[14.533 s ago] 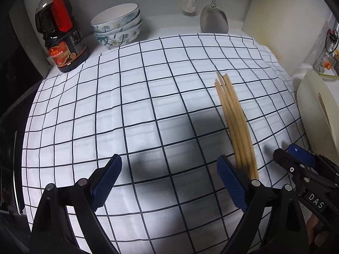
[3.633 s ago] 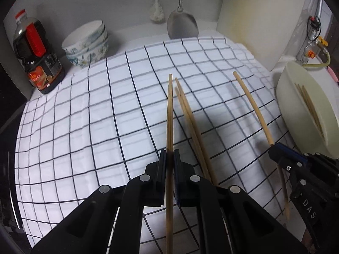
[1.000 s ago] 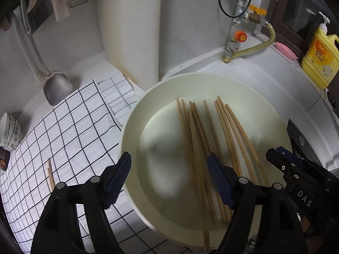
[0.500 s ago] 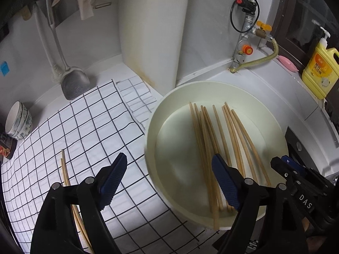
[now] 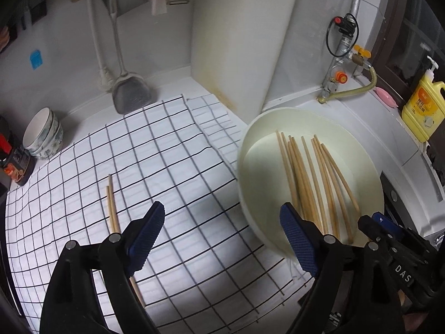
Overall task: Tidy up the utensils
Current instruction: 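Move both open tools back to the last chopsticks on the cloth, then close the right tool on one of the two remaining chopsticks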
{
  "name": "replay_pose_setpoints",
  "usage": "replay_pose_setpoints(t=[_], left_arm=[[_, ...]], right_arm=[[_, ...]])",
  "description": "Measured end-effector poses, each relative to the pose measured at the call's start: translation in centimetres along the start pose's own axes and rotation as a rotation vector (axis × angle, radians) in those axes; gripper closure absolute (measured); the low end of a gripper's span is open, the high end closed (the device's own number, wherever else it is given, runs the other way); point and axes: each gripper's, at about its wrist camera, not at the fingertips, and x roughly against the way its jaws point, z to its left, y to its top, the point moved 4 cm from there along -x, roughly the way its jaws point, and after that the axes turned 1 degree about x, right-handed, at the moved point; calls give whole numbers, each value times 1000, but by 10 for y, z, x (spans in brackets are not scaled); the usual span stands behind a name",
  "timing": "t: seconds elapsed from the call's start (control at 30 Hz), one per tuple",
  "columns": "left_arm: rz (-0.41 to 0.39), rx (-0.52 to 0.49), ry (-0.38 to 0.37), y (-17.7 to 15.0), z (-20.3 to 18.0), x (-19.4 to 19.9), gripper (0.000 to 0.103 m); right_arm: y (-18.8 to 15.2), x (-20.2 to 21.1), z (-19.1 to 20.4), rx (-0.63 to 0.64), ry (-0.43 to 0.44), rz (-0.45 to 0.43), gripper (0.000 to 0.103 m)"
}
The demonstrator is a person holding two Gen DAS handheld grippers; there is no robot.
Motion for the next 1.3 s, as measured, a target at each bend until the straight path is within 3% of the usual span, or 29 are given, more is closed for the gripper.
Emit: replay_pose_setpoints(t=[0.47,0.8,1.3], left_arm=[[24,146,101,-43,110,13,19],[55,219,200,-78,185,12,17],[101,262,229,-105,245,-8,16]], right_arm=[[-18,-17,101,158,93,49,56],[-48,-55,178,250,175,124,56],[-81,-122,248,337,188,184,56]])
